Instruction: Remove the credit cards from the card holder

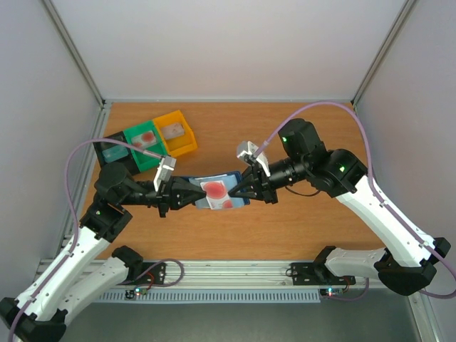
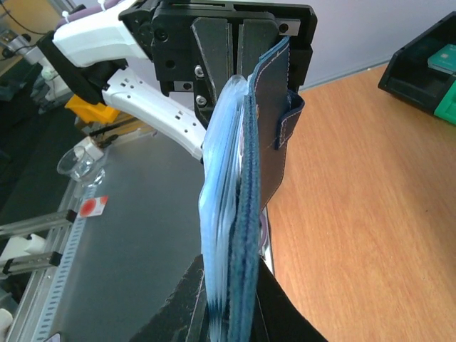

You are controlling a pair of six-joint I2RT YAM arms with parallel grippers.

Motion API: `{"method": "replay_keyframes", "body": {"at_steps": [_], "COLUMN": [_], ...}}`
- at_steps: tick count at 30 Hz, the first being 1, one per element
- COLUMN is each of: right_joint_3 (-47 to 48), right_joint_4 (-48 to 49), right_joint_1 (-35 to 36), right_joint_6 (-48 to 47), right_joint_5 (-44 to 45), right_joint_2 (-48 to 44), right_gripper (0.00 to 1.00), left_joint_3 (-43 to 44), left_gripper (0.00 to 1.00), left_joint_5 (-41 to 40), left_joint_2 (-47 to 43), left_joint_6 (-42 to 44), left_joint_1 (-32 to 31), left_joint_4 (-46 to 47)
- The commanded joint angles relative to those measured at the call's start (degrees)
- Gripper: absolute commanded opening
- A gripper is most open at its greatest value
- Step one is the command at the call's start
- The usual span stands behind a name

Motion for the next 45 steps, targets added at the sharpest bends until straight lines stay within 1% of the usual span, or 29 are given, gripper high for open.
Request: {"method": "replay_keyframes", "body": {"at_steps": [1, 2, 4, 7, 8, 11, 15, 23, 32, 34, 37, 38, 39, 41, 42, 43, 45], "right_joint_3": [2.2, 2.3, 2.6, 3.7, 3.7, 3.9, 3.6, 4.3, 4.2, 4.3, 4.4, 4.5, 4.5, 4.6, 4.5, 4.5, 4.5], "right_joint_4": [-2.3, -2.3, -2.4, -2.2, -2.0, -2.1, -3.5, -5.1, -6.0, -5.9, -4.4, -4.0, -3.7, -3.5, -3.5, -3.6, -3.9], "right_joint_1": [-0.2, -0.3, -0.3, -0.3, -0.3, -0.3, -0.2, -0.3, -0.2, -0.3, -0.3, -0.2, -0.3, -0.3, -0.3, -0.3, -0.3], "right_joint_6": [-1.6, -1.5, -1.0, -0.3, -0.2, -0.7, -2.0, -2.3, -3.1, -2.6, -1.2, -1.0, -0.9, -1.2, -1.4, -1.4, -1.6], "right_joint_5": [-0.5, -0.7, -2.1, -5.0, -5.5, -5.1, -3.2, -3.4, -2.6, -3.3, -6.8, -7.5, -7.8, -7.4, -7.3, -7.2, -7.1], "right_joint_2": [-3.0, -2.8, -2.2, -0.6, -0.5, -0.8, -1.5, -1.4, -1.9, -1.4, 0.0, 0.4, 0.5, 0.6, 0.5, 0.5, 0.5], "right_gripper": [0.01, 0.01, 0.01, 0.01, 0.01, 0.01, 0.01, 0.01, 0.01, 0.01, 0.01, 0.01, 0.01, 0.01, 0.01, 0.01, 0.01], "left_joint_3": [1.4, 1.3, 0.1, -2.0, -2.1, -1.9, -0.6, -1.0, 0.0, -0.4, -2.6, -2.9, -3.0, -3.1, -3.1, -3.0, -2.6], "left_gripper": [0.0, 0.0, 0.0, 0.0, 0.0, 0.0, 0.0, 0.0, 0.0, 0.0, 0.01, 0.01, 0.02, 0.11, 0.13, 0.13, 0.1], "left_joint_5": [0.2, -0.4, -0.2, 0.6, 0.5, 0.7, 0.5, 1.0, 1.0, 0.9, 0.4, 0.1, -0.3, -0.6, -0.5, -0.4, -0.3], "left_joint_2": [-0.8, -0.8, -0.4, 0.2, 0.4, 0.0, -0.7, -0.6, -0.2, 0.0, 0.7, 1.0, 1.3, 1.0, 0.7, 0.6, 0.2], "left_joint_6": [2.0, 2.0, 1.1, -5.1, -6.3, -5.8, -2.1, -2.6, -1.3, -1.5, -5.9, -7.4, -8.6, -9.2, -9.1, -9.1, -8.7], "left_joint_1": [0.4, 0.4, 0.4, 0.1, 0.0, 0.0, 0.0, 0.1, 0.1, 0.1, 0.0, -0.1, -0.2, -0.2, -0.2, -0.2, -0.2], "left_joint_4": [-3.5, -3.0, 2.1, 10.7, 11.1, 9.8, 3.2, 5.5, 3.3, 4.5, 13.4, 14.8, 15.5, 15.3, 15.0, 14.4, 13.5]}}
